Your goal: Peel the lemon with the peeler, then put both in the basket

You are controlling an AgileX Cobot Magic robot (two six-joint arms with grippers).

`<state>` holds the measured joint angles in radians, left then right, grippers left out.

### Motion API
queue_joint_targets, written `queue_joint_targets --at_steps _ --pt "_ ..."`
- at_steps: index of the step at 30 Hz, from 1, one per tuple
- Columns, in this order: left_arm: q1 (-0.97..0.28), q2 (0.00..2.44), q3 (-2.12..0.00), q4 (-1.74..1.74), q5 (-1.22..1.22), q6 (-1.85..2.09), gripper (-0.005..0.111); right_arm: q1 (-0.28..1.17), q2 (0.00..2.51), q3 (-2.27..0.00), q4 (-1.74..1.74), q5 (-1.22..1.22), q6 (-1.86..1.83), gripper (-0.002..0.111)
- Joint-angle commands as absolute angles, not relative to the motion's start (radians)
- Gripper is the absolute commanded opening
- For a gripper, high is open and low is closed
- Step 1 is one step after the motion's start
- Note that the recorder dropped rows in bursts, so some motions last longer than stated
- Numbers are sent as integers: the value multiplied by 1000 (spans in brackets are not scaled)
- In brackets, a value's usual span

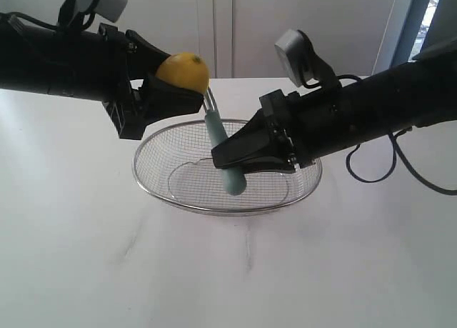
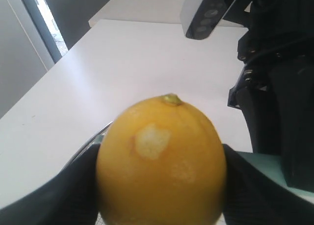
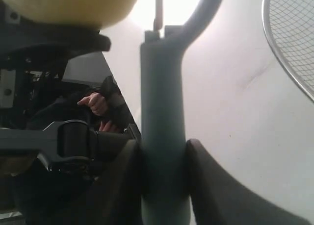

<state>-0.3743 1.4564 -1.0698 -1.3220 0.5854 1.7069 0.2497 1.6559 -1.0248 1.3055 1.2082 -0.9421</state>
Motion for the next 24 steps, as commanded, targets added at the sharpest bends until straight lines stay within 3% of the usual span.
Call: queue_joint_targets --at_steps 1,24 --pt "-382 1445 -1073 -1351 605 1703 0 249 1653 -1023 1332 1221 -958 0" --pt "-382 1445 -1073 -1351 605 1703 0 229 1620 -1023 1353 1221 -958 0"
